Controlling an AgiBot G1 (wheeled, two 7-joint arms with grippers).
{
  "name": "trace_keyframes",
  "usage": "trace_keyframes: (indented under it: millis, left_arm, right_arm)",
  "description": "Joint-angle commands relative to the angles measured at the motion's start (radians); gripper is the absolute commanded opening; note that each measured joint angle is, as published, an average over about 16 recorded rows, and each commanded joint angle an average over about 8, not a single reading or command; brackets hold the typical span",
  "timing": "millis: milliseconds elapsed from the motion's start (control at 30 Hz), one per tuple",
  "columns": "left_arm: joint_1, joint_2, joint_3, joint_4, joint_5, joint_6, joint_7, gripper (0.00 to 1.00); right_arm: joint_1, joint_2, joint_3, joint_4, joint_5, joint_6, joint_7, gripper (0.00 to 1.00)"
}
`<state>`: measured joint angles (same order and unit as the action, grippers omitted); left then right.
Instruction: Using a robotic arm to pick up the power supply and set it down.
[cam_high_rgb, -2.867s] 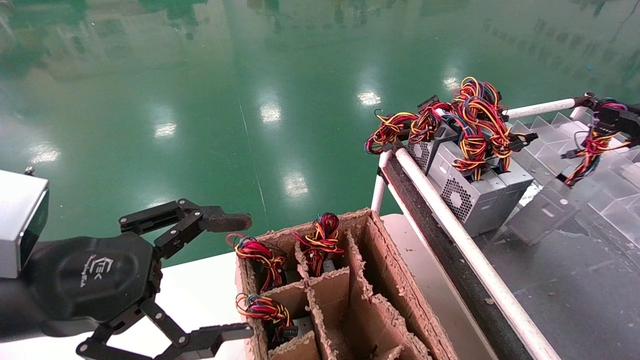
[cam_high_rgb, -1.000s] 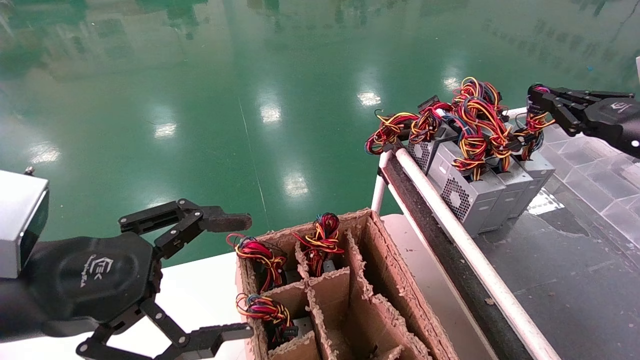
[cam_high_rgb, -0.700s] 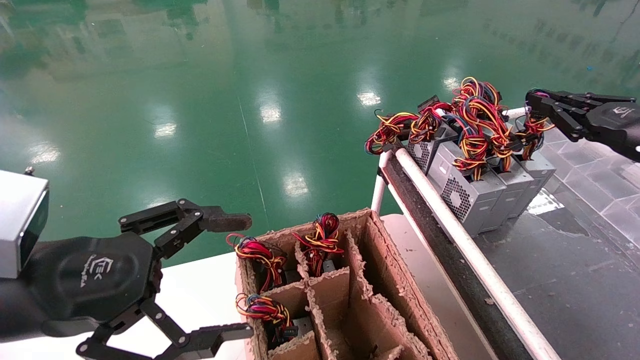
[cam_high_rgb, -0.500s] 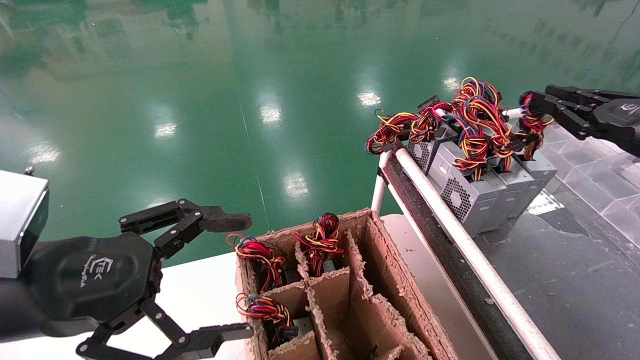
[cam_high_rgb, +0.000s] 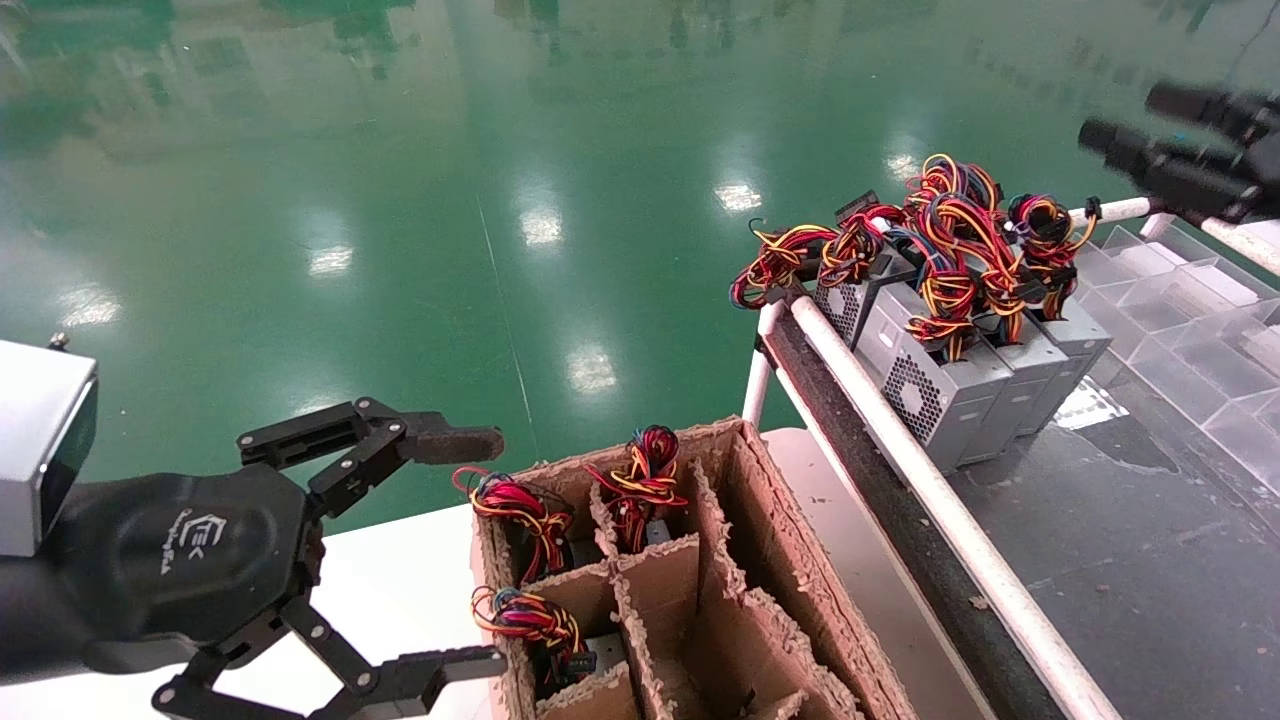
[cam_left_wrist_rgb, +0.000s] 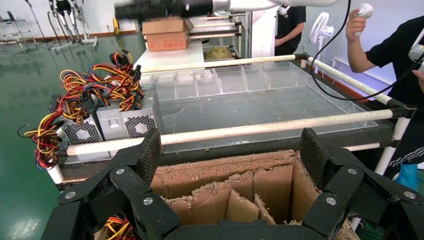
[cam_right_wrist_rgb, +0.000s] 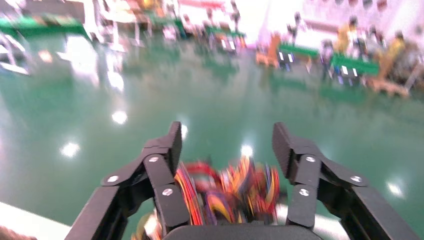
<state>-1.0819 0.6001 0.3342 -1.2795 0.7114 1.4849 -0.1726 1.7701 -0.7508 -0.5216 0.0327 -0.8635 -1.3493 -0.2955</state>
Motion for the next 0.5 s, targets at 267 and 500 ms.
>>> trace_keyframes:
  millis: [267, 500]
  left_arm:
    - [0.003, 0.004, -0.011, 0.000, 0.007, 0.004, -0.006, 1.00]
    - [0.003, 0.004, -0.011, 0.000, 0.007, 0.005, -0.005, 1.00]
  right_arm:
    - [-0.011, 0.021, 0.041, 0.072, 0.052, -0.090, 0.045, 1.00]
    - [-0.093, 0.035, 0.066, 0.214, 0.062, -0.097, 0.098, 1.00]
